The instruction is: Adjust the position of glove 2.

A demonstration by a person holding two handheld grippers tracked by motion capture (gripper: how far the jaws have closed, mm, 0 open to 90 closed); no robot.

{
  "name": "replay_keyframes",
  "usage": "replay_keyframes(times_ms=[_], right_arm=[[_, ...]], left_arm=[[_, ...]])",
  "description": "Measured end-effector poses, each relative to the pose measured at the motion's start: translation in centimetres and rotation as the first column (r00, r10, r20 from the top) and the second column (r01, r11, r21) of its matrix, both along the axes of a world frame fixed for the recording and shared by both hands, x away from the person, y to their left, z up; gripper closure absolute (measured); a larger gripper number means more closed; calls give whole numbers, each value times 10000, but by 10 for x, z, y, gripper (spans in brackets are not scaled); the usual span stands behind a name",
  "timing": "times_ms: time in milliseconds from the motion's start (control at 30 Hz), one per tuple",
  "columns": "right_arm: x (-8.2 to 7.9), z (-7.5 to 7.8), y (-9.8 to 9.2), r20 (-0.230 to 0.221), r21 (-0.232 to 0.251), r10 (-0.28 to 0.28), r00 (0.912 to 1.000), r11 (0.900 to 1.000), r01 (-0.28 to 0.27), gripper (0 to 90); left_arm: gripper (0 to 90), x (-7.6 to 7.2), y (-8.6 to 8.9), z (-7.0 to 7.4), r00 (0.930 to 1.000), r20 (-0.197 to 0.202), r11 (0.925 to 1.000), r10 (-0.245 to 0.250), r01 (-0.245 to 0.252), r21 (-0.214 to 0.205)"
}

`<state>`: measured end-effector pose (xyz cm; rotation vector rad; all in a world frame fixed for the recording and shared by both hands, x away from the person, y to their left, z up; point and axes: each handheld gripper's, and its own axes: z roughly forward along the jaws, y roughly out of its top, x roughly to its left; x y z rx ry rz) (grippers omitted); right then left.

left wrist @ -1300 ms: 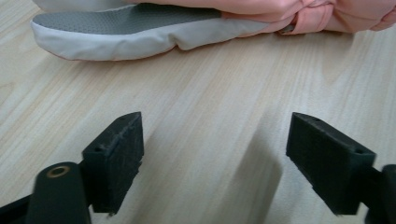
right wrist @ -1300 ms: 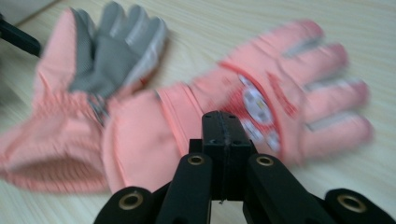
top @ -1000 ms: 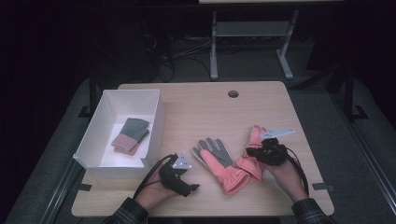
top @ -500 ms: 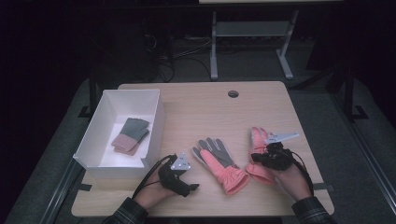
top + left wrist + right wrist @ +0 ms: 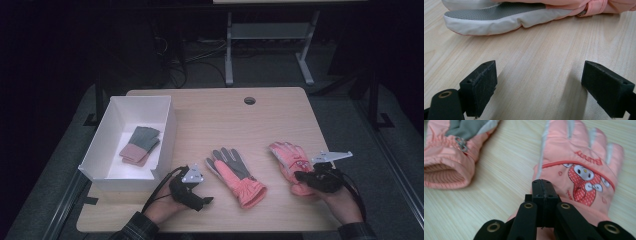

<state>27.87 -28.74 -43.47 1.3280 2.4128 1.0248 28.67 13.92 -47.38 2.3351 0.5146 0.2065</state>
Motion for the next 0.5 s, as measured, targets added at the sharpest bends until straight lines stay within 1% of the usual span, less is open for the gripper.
replay_keyframes(times_ms=[33,67,100,133,167,200,267,300,333,433,467,500], right_arm=[[0,0,-3,16,6,-23,10000,10000,23,899],[-1,1,-5,-13,131,-35,10000,9999,35,880],[-1,3,-7,36,235,28,10000,9997,-28,822],[-1,7,-7,196,281,-29,9998,9996,23,754],[0,10,-7,243,290,-54,9997,9996,47,721],[2,13,-8,244,281,-65,9997,9996,58,660],[8,15,-8,476,36,-331,9983,9994,330,616],[11,15,-7,392,41,-403,9984,9992,401,593],[15,14,-7,391,-23,-346,9986,9994,347,562],[24,8,-4,192,-159,-587,9981,9981,590,532],[26,5,-3,122,-273,-625,9980,9977,628,535],[28,2,-3,-45,-357,-659,9978,9972,657,537]], left_arm=[[124,0,0,0,10000,10,10000,-3,3,-19],[123,0,0,0,10000,13,10000,-9,9,-46],[123,0,0,-1,10000,-19,9999,23,-23,-128],[123,0,0,-1,10000,3,9999,19,-19,-119],[124,-1,0,-1,10000,-5,9998,69,-69,-193],[123,-1,0,-1,10000,-1,9997,74,-74,-213],[123,-1,0,-2,10000,22,9996,76,-75,-257],[123,-1,0,-2,10000,24,9996,81,-80,-263],[123,-1,0,-2,10000,25,9996,82,-82,-264],[123,-1,0,-2,10000,29,9996,92,-91,-280],[123,-1,0,-2,10000,27,9996,95,-94,-279],[123,-1,0,-2,9999,37,9996,101,-100,-278]])
